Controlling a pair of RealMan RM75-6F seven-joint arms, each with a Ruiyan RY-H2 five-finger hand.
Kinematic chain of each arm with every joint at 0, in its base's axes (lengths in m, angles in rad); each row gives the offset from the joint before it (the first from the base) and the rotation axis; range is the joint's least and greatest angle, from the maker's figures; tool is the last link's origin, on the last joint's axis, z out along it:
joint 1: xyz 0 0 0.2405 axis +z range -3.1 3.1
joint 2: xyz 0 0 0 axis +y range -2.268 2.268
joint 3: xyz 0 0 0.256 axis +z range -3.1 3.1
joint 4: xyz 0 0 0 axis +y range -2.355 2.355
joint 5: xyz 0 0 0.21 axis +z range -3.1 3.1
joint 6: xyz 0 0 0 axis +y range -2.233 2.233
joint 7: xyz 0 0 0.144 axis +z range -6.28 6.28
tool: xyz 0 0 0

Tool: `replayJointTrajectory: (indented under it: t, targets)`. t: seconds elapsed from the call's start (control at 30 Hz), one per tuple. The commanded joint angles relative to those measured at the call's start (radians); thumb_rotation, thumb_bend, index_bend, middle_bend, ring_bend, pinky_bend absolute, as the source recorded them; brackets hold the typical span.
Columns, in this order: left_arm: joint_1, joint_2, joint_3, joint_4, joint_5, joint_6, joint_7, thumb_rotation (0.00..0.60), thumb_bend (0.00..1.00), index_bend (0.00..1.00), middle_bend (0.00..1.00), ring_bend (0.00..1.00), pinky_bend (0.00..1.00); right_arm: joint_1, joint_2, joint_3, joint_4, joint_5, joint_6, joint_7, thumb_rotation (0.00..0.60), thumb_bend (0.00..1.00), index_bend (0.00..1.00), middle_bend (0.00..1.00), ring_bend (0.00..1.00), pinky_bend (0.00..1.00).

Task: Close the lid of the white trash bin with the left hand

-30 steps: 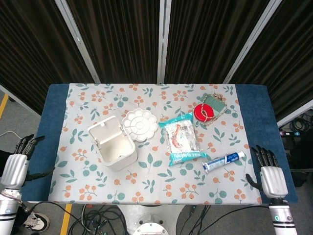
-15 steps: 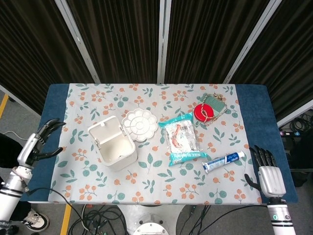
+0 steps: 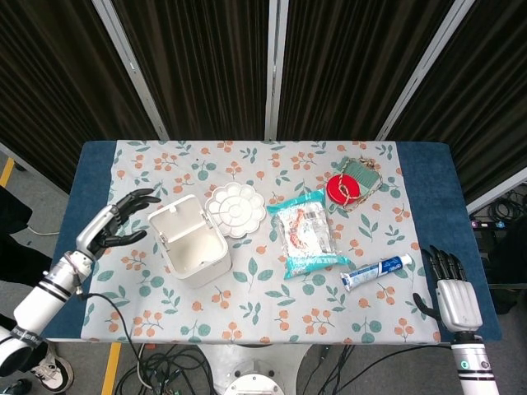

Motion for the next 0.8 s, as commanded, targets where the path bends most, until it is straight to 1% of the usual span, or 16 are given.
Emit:
replayJointTrajectory:
  t: [0.03, 0.33, 0.47, 0.53, 0.67, 0.8]
  targets:
    - [-0.022, 0.008, 0.019, -0.017, 0.035, -0.012, 0.012, 0.381, 0.0, 0.13, 0.18, 0.06, 0.09, 0.001, -0.001, 0.0, 0.002, 0.001, -0.002, 0.001, 0.6, 0.21, 0.0, 0.0, 0.0, 0.0]
    - [-0.035, 0.002, 0.046, -0.081, 0.078, 0.035, 0.109, 0.381, 0.0, 0.13, 0.18, 0.06, 0.09, 0.002, -0.005, 0.001, 0.009, 0.007, -0.009, 0.006, 0.6, 0.21, 0.0, 0.0, 0.0, 0.0]
    - [-0.033, 0.001, 0.064, -0.105, 0.112, 0.067, 0.183, 0.379, 0.0, 0.13, 0.18, 0.06, 0.09, 0.001, -0.005, 0.0, 0.013, 0.009, -0.01, 0.01, 0.6, 0.21, 0.0, 0.0, 0.0, 0.0]
    - [-0.027, -0.006, 0.073, -0.11, 0.131, 0.091, 0.263, 0.378, 0.0, 0.13, 0.18, 0.06, 0.09, 0.002, -0.006, 0.0, 0.014, 0.009, -0.012, 0.01, 0.6, 0.21, 0.0, 0.0, 0.0, 0.0]
    - [-0.006, -0.034, 0.088, -0.118, 0.15, 0.129, 0.513, 0.374, 0.0, 0.13, 0.18, 0.06, 0.09, 0.004, -0.008, -0.001, 0.012, 0.007, -0.014, 0.007, 0.6, 0.21, 0.0, 0.0, 0.0, 0.0]
    - [0.012, -0.062, 0.106, -0.122, 0.168, 0.151, 0.729, 0.372, 0.0, 0.13, 0.18, 0.06, 0.09, 0.004, -0.008, 0.0, 0.011, 0.008, -0.015, 0.006, 0.6, 0.21, 0.0, 0.0, 0.0, 0.0]
